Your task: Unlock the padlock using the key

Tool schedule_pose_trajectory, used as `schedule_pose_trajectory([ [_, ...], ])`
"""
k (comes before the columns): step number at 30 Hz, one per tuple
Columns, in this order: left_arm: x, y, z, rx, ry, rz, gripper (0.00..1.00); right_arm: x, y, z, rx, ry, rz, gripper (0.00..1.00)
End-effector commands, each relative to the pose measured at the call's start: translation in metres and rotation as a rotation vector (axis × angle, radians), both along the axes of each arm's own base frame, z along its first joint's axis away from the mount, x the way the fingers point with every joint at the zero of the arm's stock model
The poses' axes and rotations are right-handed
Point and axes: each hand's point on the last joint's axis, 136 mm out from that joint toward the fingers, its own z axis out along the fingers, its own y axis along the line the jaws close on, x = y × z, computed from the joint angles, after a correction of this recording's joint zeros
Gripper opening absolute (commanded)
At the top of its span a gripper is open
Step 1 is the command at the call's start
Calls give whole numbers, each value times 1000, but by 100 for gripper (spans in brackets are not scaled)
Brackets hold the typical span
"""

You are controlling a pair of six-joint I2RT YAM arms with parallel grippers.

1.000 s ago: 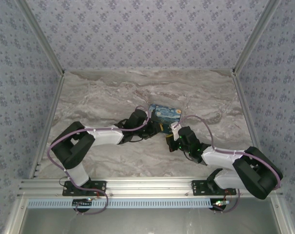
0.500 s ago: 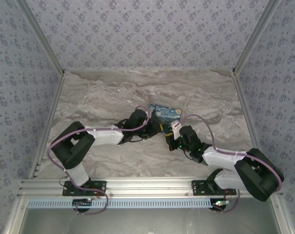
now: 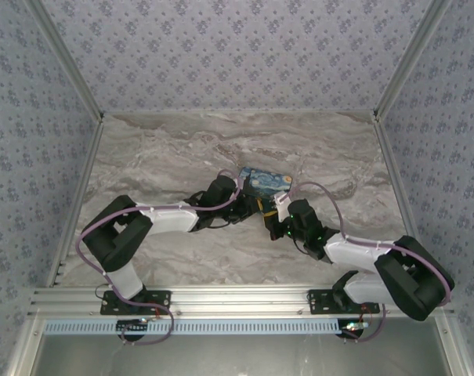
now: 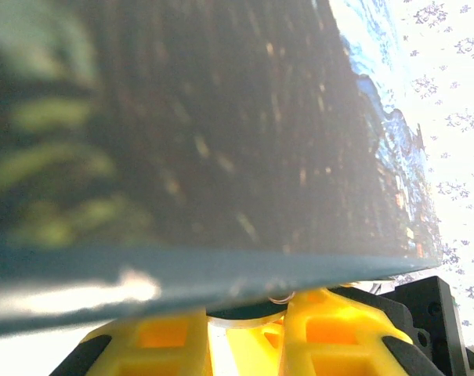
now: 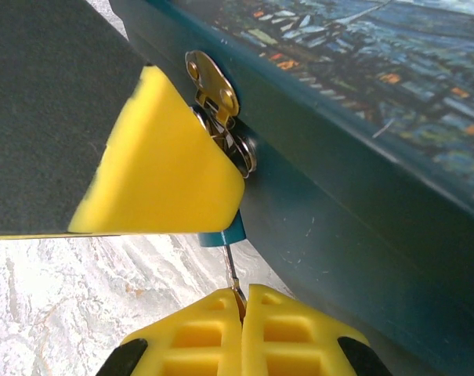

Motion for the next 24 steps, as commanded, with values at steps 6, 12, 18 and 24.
schedule_pose_trajectory([
  [6,-4,-10,21,-72,-31,-37,16,17,3,15,33,-50,0,0],
  [12,-7,-12,24,-93,-21,-50,16,25,6,24,61,-78,21,0],
  [18,-8,-16,31,-125,-11,-55,16,35,7,34,100,-117,51,0],
  [24,-9,-18,32,-135,0,-61,16,47,15,57,156,-156,95,0],
])
